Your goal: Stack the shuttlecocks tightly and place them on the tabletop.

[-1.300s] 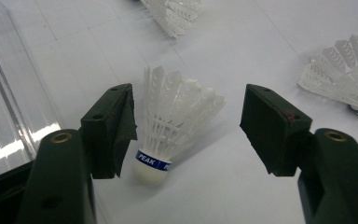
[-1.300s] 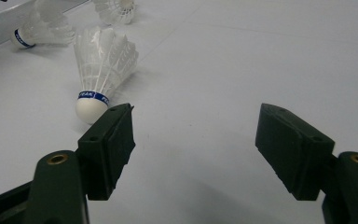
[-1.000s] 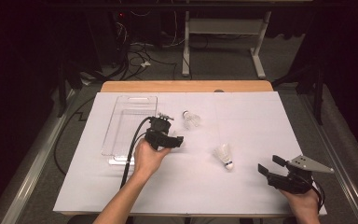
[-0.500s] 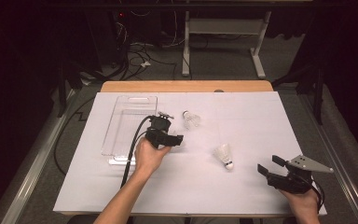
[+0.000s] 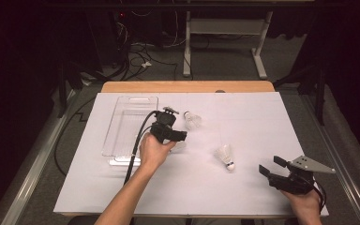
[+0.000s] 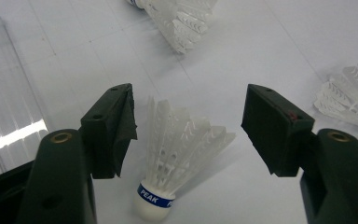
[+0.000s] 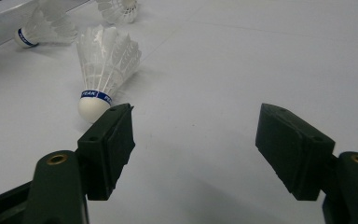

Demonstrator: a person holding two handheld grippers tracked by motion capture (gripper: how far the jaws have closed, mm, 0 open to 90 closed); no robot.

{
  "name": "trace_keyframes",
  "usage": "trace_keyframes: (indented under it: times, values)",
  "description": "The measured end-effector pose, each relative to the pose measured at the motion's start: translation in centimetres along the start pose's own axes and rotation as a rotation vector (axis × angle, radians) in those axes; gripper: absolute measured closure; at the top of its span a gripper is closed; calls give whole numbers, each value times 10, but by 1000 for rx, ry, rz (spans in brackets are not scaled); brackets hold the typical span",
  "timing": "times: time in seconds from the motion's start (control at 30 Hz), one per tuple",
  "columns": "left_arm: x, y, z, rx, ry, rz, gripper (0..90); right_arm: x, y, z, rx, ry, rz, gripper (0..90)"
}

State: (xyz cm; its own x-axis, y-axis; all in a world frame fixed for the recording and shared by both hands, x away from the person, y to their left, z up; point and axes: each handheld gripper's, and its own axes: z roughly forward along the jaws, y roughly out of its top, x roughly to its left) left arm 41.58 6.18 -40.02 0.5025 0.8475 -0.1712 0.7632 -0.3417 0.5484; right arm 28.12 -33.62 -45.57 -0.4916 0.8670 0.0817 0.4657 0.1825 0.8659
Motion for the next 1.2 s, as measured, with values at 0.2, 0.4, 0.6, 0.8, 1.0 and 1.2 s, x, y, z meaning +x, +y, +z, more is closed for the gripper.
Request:
trace_keyframes:
  times: [0.2,0.4,0.6,0.8,1.0,1.2]
  values:
    - [-1,5,4,23,30,-5,354,0,0,0,-2,-1,1,281]
    - [0,8,8,46,39,-21,357,0,0,-1,-3,1,-1,281]
    - [3,8,12,69,37,-37,366,0,0,0,-4,1,-2,281]
    - [2,8,14,85,45,-32,393,0,0,-1,-3,1,-2,281]
    - [1,7,14,99,36,-27,440,0,0,-1,-5,1,-2,281]
    - [1,7,15,114,24,-17,509,0,0,-1,-5,1,-3,281]
